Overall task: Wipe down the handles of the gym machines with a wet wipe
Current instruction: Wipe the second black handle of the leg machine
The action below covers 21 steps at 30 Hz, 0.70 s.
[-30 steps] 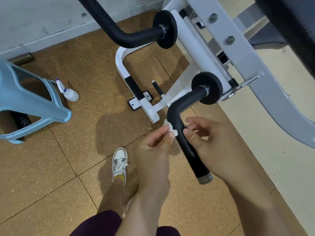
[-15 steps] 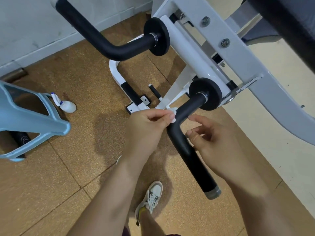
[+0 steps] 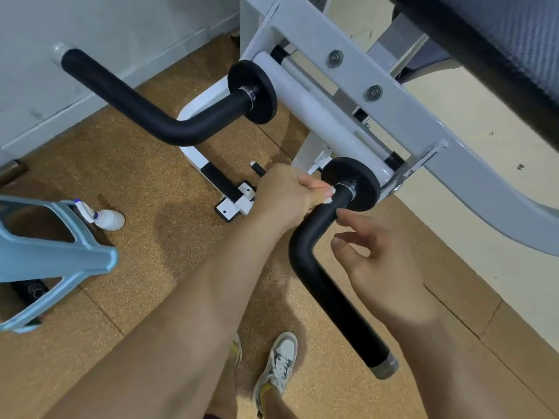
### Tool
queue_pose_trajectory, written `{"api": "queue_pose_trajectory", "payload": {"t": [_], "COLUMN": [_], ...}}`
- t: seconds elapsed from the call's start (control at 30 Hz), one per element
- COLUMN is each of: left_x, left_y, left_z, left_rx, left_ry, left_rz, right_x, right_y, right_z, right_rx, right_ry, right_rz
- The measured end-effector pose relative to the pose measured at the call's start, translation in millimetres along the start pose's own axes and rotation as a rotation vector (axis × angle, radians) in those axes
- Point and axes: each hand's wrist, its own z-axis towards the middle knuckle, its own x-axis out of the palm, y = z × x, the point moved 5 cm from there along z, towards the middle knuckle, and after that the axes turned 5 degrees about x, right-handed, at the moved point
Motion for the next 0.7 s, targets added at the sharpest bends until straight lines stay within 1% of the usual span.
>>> {"api": "queue_pose_trajectory", "payload": {"t": [0.07, 0.17, 0.27, 0.37, 0.43, 0.47, 0.53, 0.57, 0.63, 0.7], "left_x": [6, 11, 12, 12, 12, 12, 14, 14, 13, 15], "left_y": [-4, -6, -11, -19, -25, -27, -25, -21, -10, -4], "left_z": [11, 14, 7, 2, 1, 1, 1, 3, 8, 10], "left_rx": [-0.004, 0.017, 0.110, 0.227, 0.269, 0.277, 0.239, 0.180, 0.000, -0.158], "left_ry": [-0.005, -0.076, -0.129, -0.068, -0.023, -0.027, -0.081, -0.119, -0.160, -0.117], "left_rz": [0.007, -0.050, -0.020, 0.083, 0.128, 0.143, 0.113, 0.064, -0.084, -0.203], "right_x": [1, 1, 2, 3, 2, 1, -4, -9, -19, -27], "right_y": [-1, -1, -2, -4, -5, -5, -4, -3, -4, -7], "right_z": [0, 0, -2, -3, -5, -6, -7, -6, -2, 3], "right_rx": [0.010, 0.014, 0.005, 0.012, 0.022, 0.023, 0.014, 0.015, 0.032, 0.059], "right_ry": [-0.005, 0.003, 0.002, 0.013, 0.019, 0.021, 0.006, -0.018, -0.085, -0.160], "right_rz": [0.018, 0.012, 0.015, 0.024, 0.032, 0.031, 0.028, 0.031, 0.045, 0.089]}}
